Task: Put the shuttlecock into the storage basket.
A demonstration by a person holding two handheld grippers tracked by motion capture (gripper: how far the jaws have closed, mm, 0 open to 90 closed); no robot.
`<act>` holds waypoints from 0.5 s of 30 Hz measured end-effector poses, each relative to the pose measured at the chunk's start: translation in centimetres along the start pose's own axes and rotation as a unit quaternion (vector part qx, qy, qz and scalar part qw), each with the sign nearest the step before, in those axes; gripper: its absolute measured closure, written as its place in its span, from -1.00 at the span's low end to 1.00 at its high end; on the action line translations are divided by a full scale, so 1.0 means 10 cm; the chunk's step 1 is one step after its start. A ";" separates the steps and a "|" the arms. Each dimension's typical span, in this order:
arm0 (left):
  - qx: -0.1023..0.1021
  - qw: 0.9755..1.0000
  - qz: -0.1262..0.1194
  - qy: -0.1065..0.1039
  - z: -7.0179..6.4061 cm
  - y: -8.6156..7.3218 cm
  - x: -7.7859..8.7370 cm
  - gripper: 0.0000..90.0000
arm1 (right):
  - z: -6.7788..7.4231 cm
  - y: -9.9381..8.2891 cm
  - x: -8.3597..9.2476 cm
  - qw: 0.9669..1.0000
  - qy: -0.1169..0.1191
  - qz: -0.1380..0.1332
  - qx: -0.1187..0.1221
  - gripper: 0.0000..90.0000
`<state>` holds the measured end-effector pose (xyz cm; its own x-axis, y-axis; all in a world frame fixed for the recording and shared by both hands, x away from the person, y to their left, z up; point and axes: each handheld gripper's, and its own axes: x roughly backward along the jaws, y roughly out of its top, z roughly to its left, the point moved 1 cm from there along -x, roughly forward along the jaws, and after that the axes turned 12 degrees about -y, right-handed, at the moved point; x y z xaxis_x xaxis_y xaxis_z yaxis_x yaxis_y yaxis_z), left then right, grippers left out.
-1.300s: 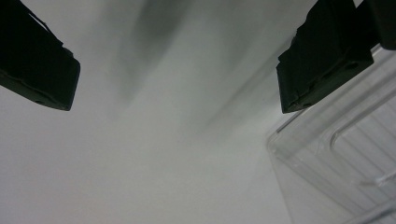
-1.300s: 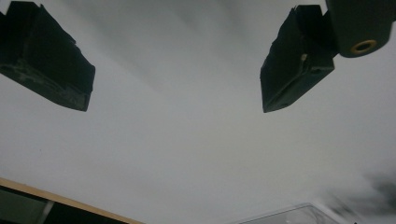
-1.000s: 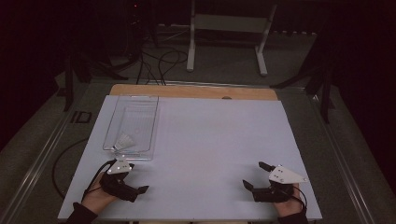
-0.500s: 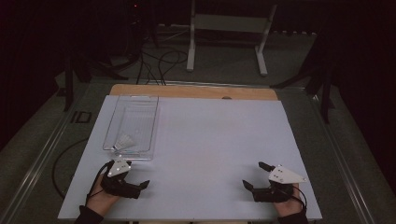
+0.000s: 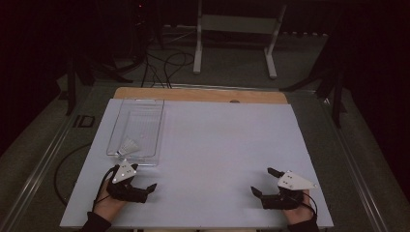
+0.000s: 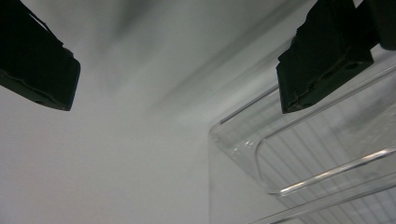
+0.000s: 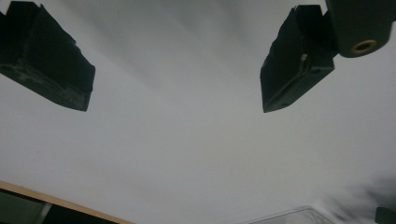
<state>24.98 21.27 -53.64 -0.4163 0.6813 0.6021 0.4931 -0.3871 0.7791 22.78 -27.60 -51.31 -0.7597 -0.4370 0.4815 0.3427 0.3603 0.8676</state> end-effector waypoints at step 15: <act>-0.024 0.999 -0.036 0.013 0.08 -0.05 0.10 -0.99 | -0.01 -0.02 -0.02 1.000 0.002 0.005 -0.004 -0.77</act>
<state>24.92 22.58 -53.55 -0.4692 0.6922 0.5483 0.4238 -0.3682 0.8275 22.94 -27.64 -51.58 -0.7538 -0.4366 0.4910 0.3554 0.3577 0.8636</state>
